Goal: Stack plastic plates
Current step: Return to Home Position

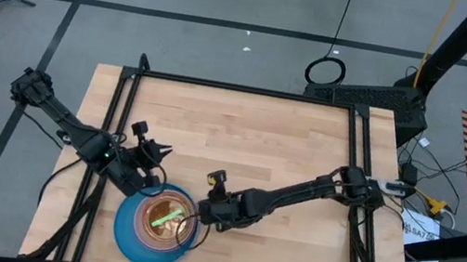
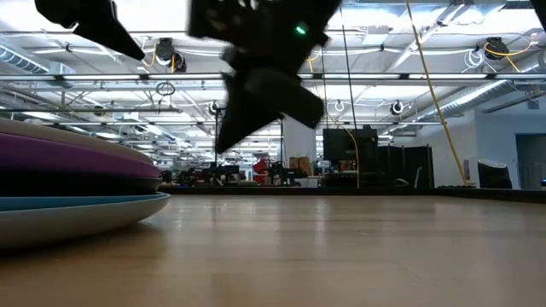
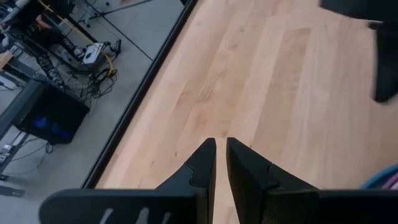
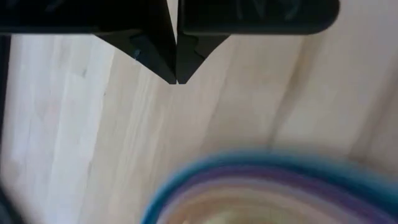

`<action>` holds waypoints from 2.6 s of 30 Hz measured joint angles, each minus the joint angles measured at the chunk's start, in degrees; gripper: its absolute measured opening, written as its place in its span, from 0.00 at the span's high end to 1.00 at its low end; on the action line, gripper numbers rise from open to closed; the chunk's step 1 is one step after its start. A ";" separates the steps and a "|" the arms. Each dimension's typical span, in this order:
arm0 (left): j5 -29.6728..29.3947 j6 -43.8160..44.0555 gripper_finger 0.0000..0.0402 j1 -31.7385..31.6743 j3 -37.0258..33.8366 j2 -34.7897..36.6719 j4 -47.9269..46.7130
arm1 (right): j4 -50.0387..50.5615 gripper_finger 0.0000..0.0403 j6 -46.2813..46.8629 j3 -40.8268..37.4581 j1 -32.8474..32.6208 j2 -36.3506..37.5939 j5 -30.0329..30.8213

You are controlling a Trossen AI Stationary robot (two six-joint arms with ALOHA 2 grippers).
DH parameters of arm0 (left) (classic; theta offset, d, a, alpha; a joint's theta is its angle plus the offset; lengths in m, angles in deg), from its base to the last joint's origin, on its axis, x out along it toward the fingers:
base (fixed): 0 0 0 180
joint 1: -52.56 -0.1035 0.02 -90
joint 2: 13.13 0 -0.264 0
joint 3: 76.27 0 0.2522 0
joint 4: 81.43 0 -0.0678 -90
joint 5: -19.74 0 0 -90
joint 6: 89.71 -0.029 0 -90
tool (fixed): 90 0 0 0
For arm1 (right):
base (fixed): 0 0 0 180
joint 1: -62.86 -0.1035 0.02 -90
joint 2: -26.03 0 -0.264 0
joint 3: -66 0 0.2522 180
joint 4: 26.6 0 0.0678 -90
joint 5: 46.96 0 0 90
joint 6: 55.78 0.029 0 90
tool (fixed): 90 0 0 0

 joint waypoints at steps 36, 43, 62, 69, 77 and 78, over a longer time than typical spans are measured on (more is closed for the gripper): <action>41.27 -43.95 0.88 4.48 -10.37 0.09 40.67 | -48.49 1.00 5.29 -76.52 6.42 75.83 -3.29; 43.15 -41.15 0.88 -7.09 -15.29 6.36 36.46 | -48.46 1.00 6.30 -82.19 6.40 87.15 -3.15; 47.58 -37.22 0.88 -21.92 -36.17 45.03 39.94 | -34.64 1.00 10.11 -87.64 6.40 108.26 -1.53; 47.56 -37.13 0.88 -23.65 -39.02 54.75 37.88 | -30.62 1.00 9.94 -87.64 6.40 114.15 -1.66; 47.56 -36.16 0.88 -24.74 -41.83 61.19 36.38 | -29.32 1.00 10.54 -90.57 6.40 120.25 -1.88; 47.56 -35.89 0.88 -24.72 -42.20 61.74 36.26 | -29.62 1.00 10.67 -91.69 6.40 121.21 -1.88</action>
